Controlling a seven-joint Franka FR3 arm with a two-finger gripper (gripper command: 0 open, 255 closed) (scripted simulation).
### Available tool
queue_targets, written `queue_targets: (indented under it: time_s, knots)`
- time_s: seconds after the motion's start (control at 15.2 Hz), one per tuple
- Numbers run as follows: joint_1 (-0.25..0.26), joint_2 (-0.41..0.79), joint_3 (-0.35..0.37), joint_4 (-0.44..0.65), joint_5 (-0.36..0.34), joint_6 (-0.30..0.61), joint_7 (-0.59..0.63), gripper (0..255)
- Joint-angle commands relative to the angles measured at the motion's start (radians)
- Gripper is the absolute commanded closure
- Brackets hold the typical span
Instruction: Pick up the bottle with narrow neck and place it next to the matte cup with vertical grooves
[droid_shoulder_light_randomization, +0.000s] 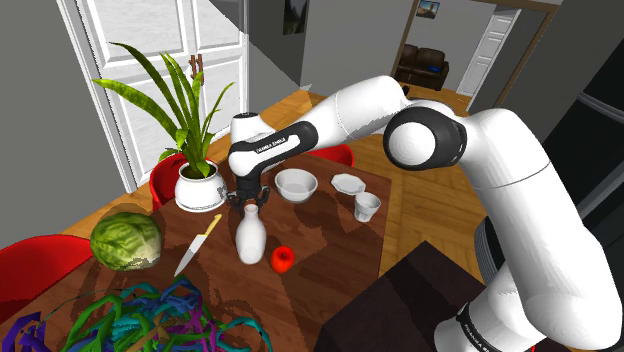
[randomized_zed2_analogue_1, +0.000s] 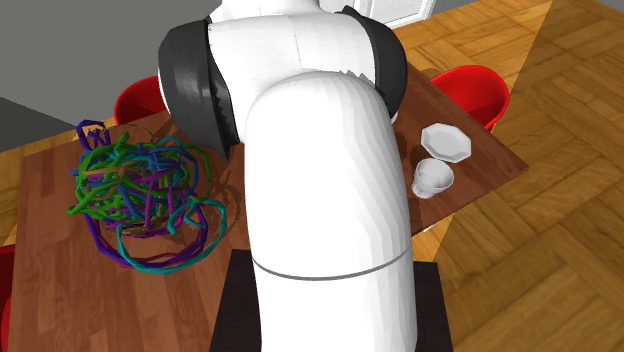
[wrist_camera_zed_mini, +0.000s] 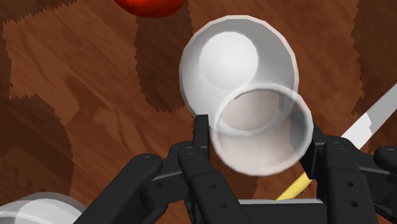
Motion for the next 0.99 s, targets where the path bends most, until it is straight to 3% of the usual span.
queue_targets:
  time_s: [0.0,0.92]
  knots:
    - [0.000,-0.009,0.001,-0.002,0.001,-0.007,0.000,255]
    - [-0.006,-0.122,0.010,0.000,0.011,-0.123,0.000,255]
